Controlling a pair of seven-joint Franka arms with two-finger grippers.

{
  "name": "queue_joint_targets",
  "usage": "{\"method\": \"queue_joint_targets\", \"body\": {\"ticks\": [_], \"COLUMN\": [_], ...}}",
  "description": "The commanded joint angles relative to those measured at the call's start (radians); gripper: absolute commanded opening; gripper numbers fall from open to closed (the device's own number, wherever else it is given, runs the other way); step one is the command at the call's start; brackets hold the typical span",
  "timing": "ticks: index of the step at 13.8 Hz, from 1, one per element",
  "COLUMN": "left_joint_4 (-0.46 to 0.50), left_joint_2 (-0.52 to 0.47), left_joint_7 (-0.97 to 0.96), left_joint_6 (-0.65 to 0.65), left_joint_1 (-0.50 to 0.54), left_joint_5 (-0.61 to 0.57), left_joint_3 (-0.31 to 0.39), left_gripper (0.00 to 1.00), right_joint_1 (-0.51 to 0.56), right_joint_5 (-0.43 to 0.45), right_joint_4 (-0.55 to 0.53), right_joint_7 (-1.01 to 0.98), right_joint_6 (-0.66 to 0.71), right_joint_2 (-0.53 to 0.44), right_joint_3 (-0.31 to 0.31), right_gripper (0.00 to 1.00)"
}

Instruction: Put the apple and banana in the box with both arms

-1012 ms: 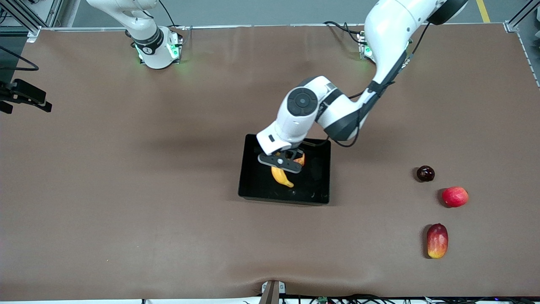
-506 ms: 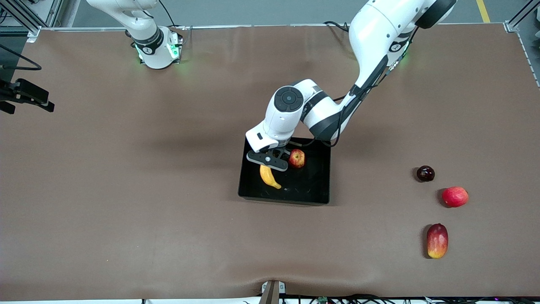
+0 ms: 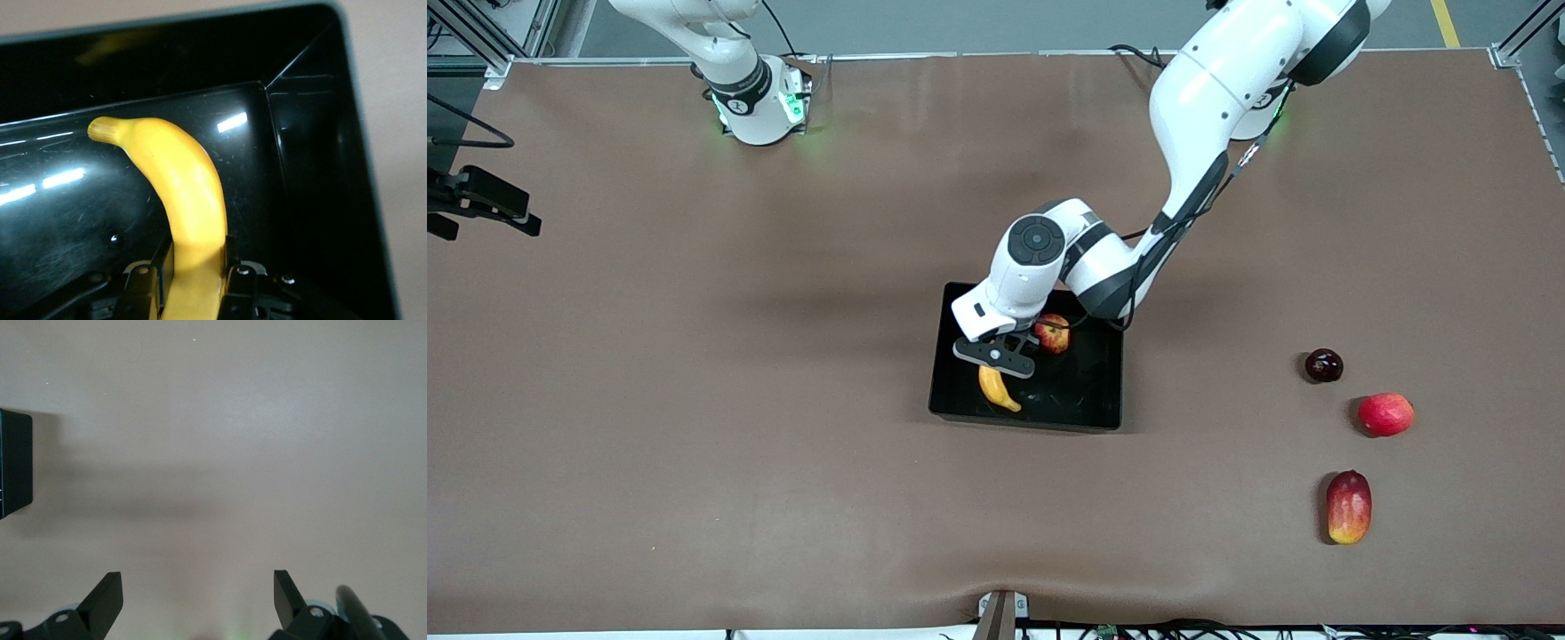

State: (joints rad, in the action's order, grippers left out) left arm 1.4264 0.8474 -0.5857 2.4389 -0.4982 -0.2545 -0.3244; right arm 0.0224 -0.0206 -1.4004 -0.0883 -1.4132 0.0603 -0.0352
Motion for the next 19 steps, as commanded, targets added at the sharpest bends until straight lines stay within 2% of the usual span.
{"method": "queue_joint_targets", "body": {"ticks": [1,2,3,4,5,7,10,12,15,19], "left_joint_4": [-0.029,-0.029,-0.029,-0.029,-0.030,-0.030,-0.026,-0.029,-0.021,-0.027], "left_joint_2": [0.038,0.041,0.033,0.019,-0.004,-0.066,-0.210,-0.301,-0.418,-0.545], "left_joint_7": [-0.011,-0.011,-0.014,-0.017,-0.010,-0.017,-0.008,0.000,0.030,0.090], "left_joint_6": [0.017,0.028,0.031,0.031,0.029,-0.018,-0.144,-0.283,-0.391,-0.610], "left_joint_1": [-0.016,-0.016,-0.016,-0.007,0.000,0.023,0.143,0.197,0.309,0.430], "left_joint_5": [-0.028,-0.028,-0.028,-0.028,-0.029,-0.022,-0.009,0.026,0.070,0.103], "left_joint_3": [0.018,0.028,0.034,0.033,0.034,0.034,0.022,0.024,0.024,0.021], "left_gripper": [0.00,0.09,0.32,0.70,1.00,1.00,1.00,1.00,1.00,1.00], "right_joint_1": [0.002,0.004,0.005,0.007,0.007,0.007,0.007,0.008,0.010,0.019], "right_joint_5": [-0.015,-0.015,-0.015,-0.015,-0.015,-0.015,-0.015,-0.013,-0.013,-0.013], "right_joint_4": [-0.014,-0.014,-0.014,-0.014,-0.014,-0.012,-0.012,-0.012,-0.012,-0.012], "right_joint_7": [0.015,0.015,0.015,0.015,0.015,0.015,0.015,0.015,0.015,0.015], "right_joint_6": [0.000,0.000,0.000,0.000,-0.001,-0.001,-0.001,-0.001,-0.001,-0.001], "right_joint_2": [-0.022,-0.022,-0.022,-0.022,-0.022,-0.022,-0.022,-0.022,-0.020,-0.020], "right_joint_3": [-0.002,-0.003,-0.003,-0.005,-0.005,-0.005,-0.005,-0.006,-0.006,-0.006], "right_gripper": [1.00,1.00,1.00,1.00,1.00,1.00,1.00,1.00,1.00,1.00]}}
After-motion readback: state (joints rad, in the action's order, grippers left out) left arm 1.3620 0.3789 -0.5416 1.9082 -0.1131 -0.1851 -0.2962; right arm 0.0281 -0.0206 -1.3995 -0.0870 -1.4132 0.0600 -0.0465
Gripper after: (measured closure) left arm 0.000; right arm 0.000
